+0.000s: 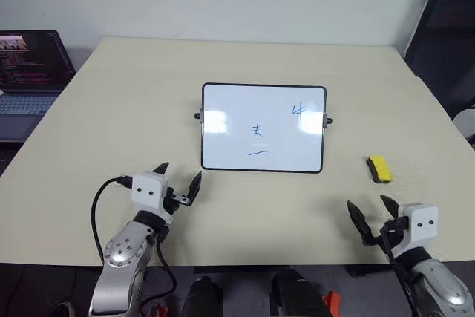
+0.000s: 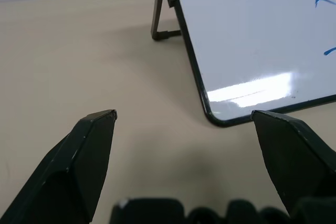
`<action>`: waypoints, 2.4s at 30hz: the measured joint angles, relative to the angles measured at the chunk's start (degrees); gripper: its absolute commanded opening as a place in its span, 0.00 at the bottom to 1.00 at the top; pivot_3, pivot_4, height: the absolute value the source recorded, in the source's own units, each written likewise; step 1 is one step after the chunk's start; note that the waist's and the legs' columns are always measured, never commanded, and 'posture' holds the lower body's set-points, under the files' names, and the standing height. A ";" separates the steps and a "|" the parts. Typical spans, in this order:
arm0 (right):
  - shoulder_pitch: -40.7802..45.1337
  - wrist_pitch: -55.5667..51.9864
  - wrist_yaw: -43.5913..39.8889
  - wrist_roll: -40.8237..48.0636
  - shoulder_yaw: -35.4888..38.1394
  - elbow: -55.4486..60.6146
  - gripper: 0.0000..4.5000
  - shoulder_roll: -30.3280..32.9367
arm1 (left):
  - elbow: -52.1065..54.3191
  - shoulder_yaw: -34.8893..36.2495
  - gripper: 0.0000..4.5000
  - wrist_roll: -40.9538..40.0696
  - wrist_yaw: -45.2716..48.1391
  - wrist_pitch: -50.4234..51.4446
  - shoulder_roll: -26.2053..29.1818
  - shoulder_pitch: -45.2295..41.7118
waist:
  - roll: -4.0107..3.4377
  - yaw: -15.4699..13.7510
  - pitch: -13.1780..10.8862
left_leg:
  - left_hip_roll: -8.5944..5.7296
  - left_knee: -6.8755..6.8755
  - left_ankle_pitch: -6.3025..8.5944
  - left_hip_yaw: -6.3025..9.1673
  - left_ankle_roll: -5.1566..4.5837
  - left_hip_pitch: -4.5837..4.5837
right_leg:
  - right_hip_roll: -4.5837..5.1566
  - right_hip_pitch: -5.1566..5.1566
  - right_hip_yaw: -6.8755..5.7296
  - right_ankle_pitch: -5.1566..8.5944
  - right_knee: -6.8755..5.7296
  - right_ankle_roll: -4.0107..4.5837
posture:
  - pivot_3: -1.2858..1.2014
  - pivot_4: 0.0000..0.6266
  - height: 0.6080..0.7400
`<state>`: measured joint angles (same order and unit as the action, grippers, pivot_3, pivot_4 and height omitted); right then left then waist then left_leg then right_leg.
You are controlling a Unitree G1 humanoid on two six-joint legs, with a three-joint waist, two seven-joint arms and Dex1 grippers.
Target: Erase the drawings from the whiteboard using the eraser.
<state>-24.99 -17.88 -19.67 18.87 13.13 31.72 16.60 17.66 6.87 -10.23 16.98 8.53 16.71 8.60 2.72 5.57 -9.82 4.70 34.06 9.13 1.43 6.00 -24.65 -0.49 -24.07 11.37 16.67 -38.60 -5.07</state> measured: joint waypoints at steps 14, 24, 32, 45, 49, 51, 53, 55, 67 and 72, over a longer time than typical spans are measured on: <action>6.55 -7.44 3.55 -1.77 -1.52 3.99 1.00 1.83 | 2.23 0.42 1.00 -1.42 6.70 0.57 7.13 0.40 | 0.00 0.05 0.00 | -0.04 -0.04 0.00 0.06 0.00 0.00 | 0.01 0.01 -0.03 0.00 -0.01 0.00 | 0.52 0.24 1.00; 19.40 -11.86 8.56 -1.88 1.51 3.27 1.00 2.90 | -3.27 1.05 1.00 -12.88 25.49 5.32 18.45 -22.00 | 0.05 -0.28 -0.03 | -0.09 -0.07 -0.10 0.12 -0.11 -0.15 | 0.01 0.32 -0.12 0.02 -0.02 -0.05 | 0.52 0.24 1.00; 26.55 -30.59 9.65 4.70 9.89 2.27 1.00 9.90 | -5.09 -8.27 1.00 -20.02 41.36 16.28 20.90 -38.53 | 0.00 -0.44 -0.04 | -0.07 -0.13 -0.07 0.23 -0.10 -0.18 | -0.04 0.36 -0.23 0.11 -0.11 -0.12 | 0.52 0.24 1.00; 32.97 -37.95 6.97 6.85 11.64 -11.34 1.00 14.86 | -8.75 -14.63 1.00 -19.38 51.07 17.09 18.40 -47.97 | -0.11 -0.34 -0.11 | -0.08 -0.04 -0.09 0.32 -0.13 -0.12 | -0.07 0.52 -0.26 0.08 -0.17 -0.25 | 0.52 0.24 1.00; 33.60 -37.35 5.89 6.41 9.70 -14.58 1.00 14.93 | -8.77 -14.67 1.00 -18.55 52.34 16.88 18.99 -47.26 | -0.13 -0.40 -0.13 | -0.08 -0.04 -0.09 0.32 -0.13 -0.13 | -0.07 0.53 -0.26 0.06 -0.16 -0.28 | 0.52 0.24 1.00; 34.43 -36.08 5.50 5.32 8.11 -16.36 1.00 14.93 | -8.79 -14.67 1.00 -18.47 52.67 16.88 19.33 -46.98 | -0.13 -0.41 -0.13 | -0.08 -0.02 -0.09 0.32 -0.13 -0.13 | -0.07 0.53 -0.26 0.07 -0.16 -0.26 | 0.52 0.24 1.00; 35.57 -34.46 5.09 4.27 6.46 -18.87 1.00 14.91 | -8.78 -14.68 1.00 -18.29 53.01 16.88 19.35 -46.92 | -0.14 -0.43 -0.13 | -0.08 0.01 -0.09 0.33 -0.13 -0.12 | -0.07 0.54 -0.26 0.08 -0.16 -0.24 | 0.52 0.24 1.00; 36.21 -33.06 4.85 3.30 5.45 -20.92 1.00 14.89 | -8.77 -14.68 1.00 -18.22 53.36 16.88 19.39 -46.65 | -0.15 -0.45 -0.13 | -0.09 0.01 -0.10 0.33 -0.14 -0.12 | -0.07 0.54 -0.26 0.08 -0.17 -0.24 | 0.52 0.24 1.00; 38.24 -28.80 4.47 0.38 5.35 -29.82 0.48 14.89 | -7.26 -13.74 1.00 -18.23 52.48 17.32 20.69 -44.27 | -0.19 -0.45 -0.16 | -0.08 -0.01 -0.10 0.34 -0.14 -0.13 | -0.07 0.54 -0.27 -0.01 -0.17 -0.40 | 0.52 0.24 1.00; 38.72 -28.70 3.99 0.65 6.40 -29.87 0.29 14.87 | -6.54 -13.31 1.00 -18.28 51.11 17.97 20.89 -42.33 | -0.19 -0.42 -0.16 | -0.08 -0.01 -0.10 0.34 -0.14 -0.12 | -0.07 0.54 -0.28 0.00 -0.18 -0.40 | 0.52 0.24 1.00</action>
<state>13.74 -46.58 -15.68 19.52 19.53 1.85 31.47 11.12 -6.45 -28.51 68.08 26.51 37.60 -33.73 2.53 5.15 -9.98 4.62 34.05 9.03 1.77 5.86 -24.78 -0.56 -23.52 11.09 16.67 -38.78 -5.47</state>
